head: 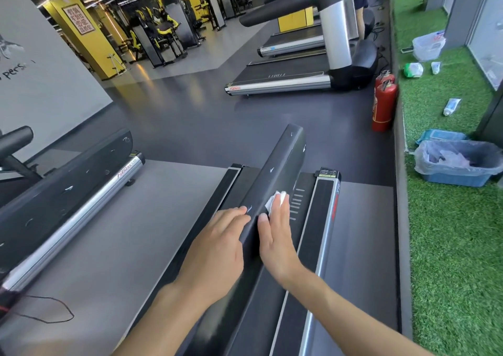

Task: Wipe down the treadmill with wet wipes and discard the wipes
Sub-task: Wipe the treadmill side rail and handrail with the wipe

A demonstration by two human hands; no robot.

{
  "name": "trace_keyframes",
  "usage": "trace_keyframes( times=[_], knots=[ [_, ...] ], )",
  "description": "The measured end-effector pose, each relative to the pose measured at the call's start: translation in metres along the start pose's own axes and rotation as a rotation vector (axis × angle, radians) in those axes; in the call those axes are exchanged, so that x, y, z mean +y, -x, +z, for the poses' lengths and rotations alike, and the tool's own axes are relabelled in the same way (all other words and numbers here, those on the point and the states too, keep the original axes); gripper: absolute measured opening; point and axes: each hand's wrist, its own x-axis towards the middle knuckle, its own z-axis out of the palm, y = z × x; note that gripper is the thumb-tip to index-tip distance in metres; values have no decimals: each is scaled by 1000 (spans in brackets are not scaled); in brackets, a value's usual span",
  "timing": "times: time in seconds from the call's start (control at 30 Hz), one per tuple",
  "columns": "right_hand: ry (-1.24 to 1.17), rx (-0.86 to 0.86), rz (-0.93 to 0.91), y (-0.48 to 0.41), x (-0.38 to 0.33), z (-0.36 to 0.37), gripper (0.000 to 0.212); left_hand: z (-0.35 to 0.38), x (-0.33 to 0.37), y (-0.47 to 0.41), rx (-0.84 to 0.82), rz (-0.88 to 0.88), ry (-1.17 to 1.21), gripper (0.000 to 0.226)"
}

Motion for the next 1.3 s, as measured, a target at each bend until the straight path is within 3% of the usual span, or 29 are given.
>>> trace_keyframes(
  times=[0.17, 0.27, 0.4, 0.63, 0.77, 0.87, 1.1, 1.3],
  knots=[
    [12, -89, -172, 58, 18, 19, 68, -4, 7, -44, -32, 42, -10, 48],
    [-39, -79, -73, 28, 23, 12, 64, 6, 10, -57, -73, 52, -33, 55],
    [-270, -5, 182, -26, 9, -11, 57, 16, 9, -54, 13, 70, -94, 51],
    [-347, -151, 204, 46, 10, 11, 61, 18, 8, -56, 33, 99, -117, 52],
    [-414, -92, 278, 1, 12, -2, 51, 17, 9, -56, 21, 84, -129, 52],
    [-441, -44, 390, -32, 24, -10, 84, 16, 11, -56, 5, 76, -127, 52],
    [-279, -91, 99, 31, 12, 9, 60, 17, 7, -57, -18, 66, -91, 55],
    [-187, 39, 98, -46, 15, -16, 55, 18, 7, -57, -14, 39, -69, 54]
  ],
)
